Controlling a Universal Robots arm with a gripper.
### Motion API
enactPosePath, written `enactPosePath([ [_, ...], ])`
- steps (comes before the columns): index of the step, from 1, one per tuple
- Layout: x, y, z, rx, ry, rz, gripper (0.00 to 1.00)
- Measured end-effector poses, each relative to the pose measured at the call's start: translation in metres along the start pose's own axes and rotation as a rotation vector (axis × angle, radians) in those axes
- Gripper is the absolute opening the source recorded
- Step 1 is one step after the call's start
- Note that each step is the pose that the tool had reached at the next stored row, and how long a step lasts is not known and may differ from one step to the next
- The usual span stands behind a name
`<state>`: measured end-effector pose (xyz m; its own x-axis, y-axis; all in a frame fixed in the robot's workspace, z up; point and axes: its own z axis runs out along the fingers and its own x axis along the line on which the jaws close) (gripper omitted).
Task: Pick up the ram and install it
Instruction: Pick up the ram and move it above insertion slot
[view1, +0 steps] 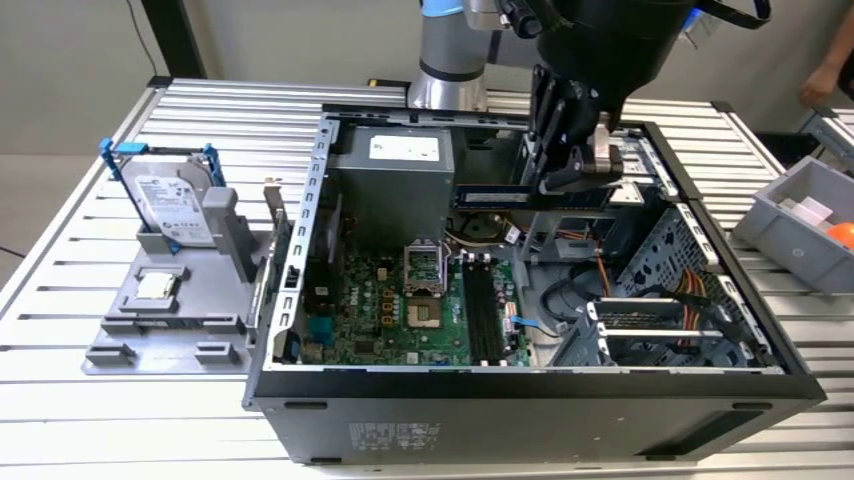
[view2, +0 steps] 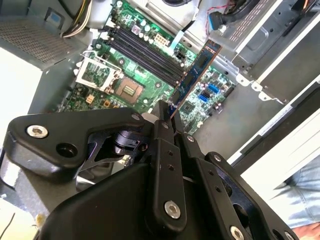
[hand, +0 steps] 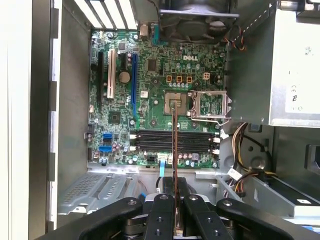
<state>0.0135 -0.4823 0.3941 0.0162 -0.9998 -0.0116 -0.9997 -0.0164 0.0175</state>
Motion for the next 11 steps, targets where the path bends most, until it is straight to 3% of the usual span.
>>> enactPosePath([
  [11, 0.0002, -0.0107, -0.0002, 0.0000, -0.0001, 0.000, 0.00],
])
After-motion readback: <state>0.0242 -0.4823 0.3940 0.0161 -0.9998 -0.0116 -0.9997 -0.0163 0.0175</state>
